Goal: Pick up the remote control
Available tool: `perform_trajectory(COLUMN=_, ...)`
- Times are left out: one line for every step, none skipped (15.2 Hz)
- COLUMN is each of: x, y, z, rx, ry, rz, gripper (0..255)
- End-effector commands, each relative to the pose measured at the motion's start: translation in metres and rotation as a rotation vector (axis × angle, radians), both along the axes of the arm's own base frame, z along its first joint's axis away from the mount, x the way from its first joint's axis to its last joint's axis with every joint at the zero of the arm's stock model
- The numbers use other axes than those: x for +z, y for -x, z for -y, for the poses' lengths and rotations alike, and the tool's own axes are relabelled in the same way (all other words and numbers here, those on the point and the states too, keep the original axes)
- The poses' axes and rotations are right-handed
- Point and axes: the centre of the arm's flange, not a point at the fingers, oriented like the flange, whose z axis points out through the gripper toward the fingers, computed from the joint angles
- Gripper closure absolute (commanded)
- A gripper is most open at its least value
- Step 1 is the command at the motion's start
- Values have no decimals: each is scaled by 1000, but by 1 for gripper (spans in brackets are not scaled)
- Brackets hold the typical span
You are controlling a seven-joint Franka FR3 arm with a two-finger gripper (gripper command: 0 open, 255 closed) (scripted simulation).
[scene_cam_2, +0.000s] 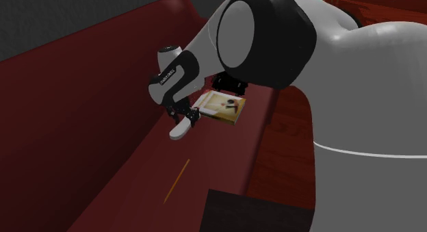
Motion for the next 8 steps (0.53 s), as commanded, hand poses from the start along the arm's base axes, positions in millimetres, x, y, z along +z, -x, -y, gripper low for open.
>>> perform_trajectory(x=10, y=0, z=0, rx=0, ry=0, rz=0, gripper=255)
perform_trajectory(x=16, y=0, z=0, rx=0, ry=0, rz=0, gripper=255)
perform_trajectory(x=21, y=0, z=0, rx=0, ry=0, rz=0, gripper=255)
perform_trajectory(x=26, y=0, z=0, rx=0, ry=0, rz=0, gripper=255)
perform_trajectory(x=32, y=0, z=0, rx=0, ry=0, rz=0, gripper=255)
perform_trajectory(x=37, y=0, z=0, rx=0, ry=0, rz=0, gripper=255)
perform_trajectory(x=38, y=0, z=0, rx=0, ry=0, rz=0, gripper=255)
perform_trajectory(x=38, y=0, z=0, rx=0, ry=0, rz=0, gripper=255)
